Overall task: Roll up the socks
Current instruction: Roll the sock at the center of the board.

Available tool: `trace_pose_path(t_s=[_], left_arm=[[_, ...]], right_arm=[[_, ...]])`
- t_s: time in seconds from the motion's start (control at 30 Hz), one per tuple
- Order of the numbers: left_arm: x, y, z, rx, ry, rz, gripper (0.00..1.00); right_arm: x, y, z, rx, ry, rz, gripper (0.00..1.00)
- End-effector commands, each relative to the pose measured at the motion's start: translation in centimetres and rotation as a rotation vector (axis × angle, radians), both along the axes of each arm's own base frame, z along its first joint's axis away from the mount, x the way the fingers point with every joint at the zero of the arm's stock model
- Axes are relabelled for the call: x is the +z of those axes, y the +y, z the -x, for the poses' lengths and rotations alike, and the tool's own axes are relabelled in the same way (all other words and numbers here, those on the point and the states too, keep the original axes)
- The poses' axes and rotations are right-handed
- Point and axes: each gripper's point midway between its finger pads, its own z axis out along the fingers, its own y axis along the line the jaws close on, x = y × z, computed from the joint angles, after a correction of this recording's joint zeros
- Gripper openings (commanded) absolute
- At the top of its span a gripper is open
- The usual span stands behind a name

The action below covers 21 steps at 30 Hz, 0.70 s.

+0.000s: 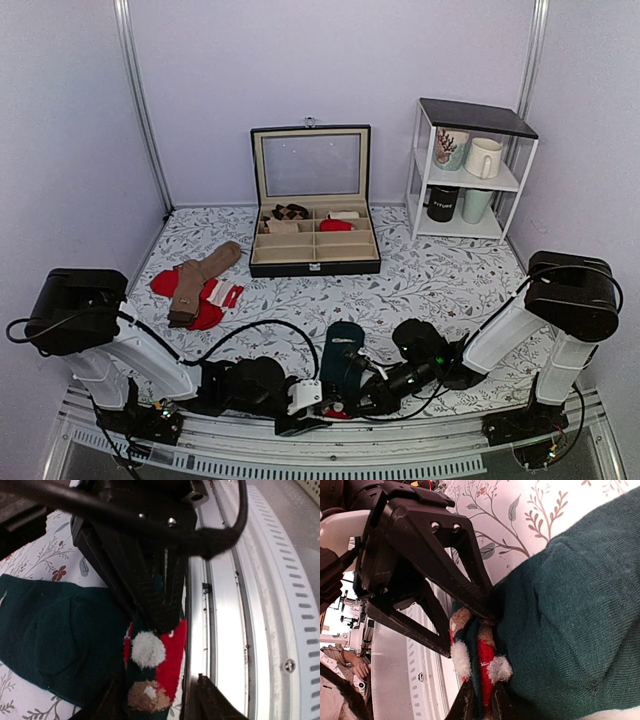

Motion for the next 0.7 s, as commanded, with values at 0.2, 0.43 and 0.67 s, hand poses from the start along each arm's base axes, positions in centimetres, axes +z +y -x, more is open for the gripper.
trace_pose_path(t_s=[0.2, 0.43, 0.67], left_arm=[[-0.8, 0.1, -0.3, 0.015, 0.008, -0.024, 0.38], [-0.9, -0.1, 0.2, -0.012, 0.035, -0.031, 0.21], [-2.1, 0.2, 0.6, -0.014, 0.125, -0.075, 0.03]], right_arm=[[-6.5, -5.6, 2.4, -0.014, 0.124, 0.311, 0.11], [-6.6, -5.6, 2.4, -0.016, 0.125, 0.316, 0.11], [-5.7, -4.9, 1.5, -0.039, 0.087, 0.294, 0.16]])
